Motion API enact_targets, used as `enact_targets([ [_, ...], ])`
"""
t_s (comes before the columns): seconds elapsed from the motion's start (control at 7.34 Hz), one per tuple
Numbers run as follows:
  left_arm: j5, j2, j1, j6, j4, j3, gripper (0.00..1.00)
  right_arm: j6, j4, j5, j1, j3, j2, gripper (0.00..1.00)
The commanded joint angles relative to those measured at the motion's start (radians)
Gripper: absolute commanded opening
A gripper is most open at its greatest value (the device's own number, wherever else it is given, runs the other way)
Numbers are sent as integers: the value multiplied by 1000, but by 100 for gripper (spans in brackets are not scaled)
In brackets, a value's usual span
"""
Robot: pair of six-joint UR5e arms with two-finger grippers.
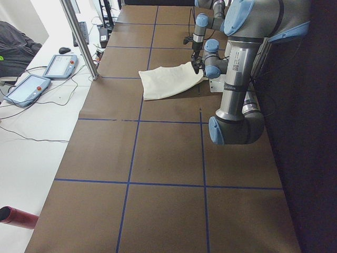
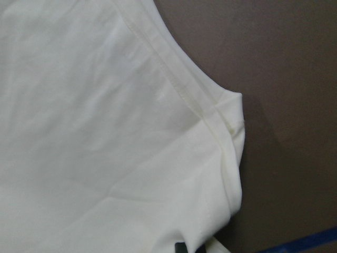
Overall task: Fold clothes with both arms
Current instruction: 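Lift the near edge with both grippers and fold it toward the far edge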
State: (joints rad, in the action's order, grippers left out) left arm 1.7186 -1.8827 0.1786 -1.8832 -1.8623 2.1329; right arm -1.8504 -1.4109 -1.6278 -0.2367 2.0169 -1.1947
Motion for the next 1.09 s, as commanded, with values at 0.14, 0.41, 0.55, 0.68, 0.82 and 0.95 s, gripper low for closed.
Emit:
enact_targets([
  [0.14,71,-41,241,134,12,-45,0,92,59,-158,-261,-233,207,0],
  [0.41,142,-216,422,229,-4,-333,0,94,303,-221,-369,-642,405,0],
  [0.55,142,-266,476,257,-90,-481,0,99,372,-246,-406,-781,470,0],
  [0.68,144,-268,516,283,-200,-586,0,117,375,-263,-432,-859,516,0],
  [0.82,144,-268,545,333,-230,-637,0,134,376,-265,-443,-875,517,0],
  [0.95,144,-268,553,351,-230,-651,0,140,376,-267,-449,-883,517,0],
])
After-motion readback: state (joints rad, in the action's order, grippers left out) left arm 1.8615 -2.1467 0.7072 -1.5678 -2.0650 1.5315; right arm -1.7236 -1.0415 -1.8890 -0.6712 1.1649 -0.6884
